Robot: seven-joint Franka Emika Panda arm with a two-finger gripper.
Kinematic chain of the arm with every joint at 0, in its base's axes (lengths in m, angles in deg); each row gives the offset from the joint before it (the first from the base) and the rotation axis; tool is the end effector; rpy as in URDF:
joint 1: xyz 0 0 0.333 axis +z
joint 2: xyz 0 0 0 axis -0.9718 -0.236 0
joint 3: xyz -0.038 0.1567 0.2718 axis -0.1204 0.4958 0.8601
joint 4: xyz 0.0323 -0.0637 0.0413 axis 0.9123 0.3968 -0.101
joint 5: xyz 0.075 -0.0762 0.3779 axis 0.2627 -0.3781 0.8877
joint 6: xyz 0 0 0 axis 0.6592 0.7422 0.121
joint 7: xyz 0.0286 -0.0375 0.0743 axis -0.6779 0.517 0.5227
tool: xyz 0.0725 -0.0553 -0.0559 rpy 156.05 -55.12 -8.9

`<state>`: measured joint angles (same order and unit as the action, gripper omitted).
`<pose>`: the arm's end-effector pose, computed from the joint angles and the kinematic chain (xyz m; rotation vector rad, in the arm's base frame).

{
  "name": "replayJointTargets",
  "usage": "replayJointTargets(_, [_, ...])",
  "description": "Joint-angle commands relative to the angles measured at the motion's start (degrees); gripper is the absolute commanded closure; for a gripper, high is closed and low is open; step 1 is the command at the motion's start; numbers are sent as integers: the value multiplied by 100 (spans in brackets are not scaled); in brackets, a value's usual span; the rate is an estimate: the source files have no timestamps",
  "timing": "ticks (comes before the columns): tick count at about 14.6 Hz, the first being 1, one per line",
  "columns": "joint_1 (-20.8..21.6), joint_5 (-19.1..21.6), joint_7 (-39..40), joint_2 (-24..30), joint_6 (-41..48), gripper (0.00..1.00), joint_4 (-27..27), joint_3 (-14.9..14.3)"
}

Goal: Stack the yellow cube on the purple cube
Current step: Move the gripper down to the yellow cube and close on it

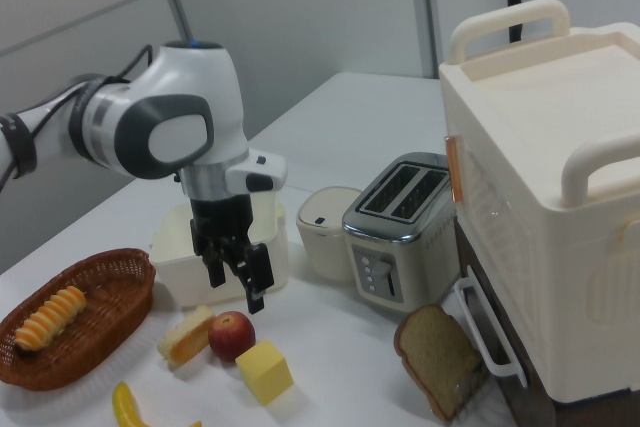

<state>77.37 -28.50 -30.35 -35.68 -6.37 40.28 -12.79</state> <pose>0.5682 -0.0040 0.5176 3.0992 -0.1809 -0.3006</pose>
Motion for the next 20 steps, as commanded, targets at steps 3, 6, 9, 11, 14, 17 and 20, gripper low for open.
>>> replayJointTargets(3, [187,235,-634,-27,-915,0,682,-21])
replayJointTargets(6, [513,173,-819,-27,-1761,0,1378,-30])
replayJointTargets(9, [680,-19,-891,-298,-1982,0,1590,-39])
replayJointTargets(11, [742,-99,-1004,-491,-2122,0,1608,-39])
replayJointTargets(14, [716,-178,-1040,-799,-2465,0,1625,-39])
replayJointTargets(17, [637,-345,-1040,-844,-2536,0,1625,-74])
replayJointTargets(20, [592,-468,-1040,-1001,-2554,0,1599,-82])
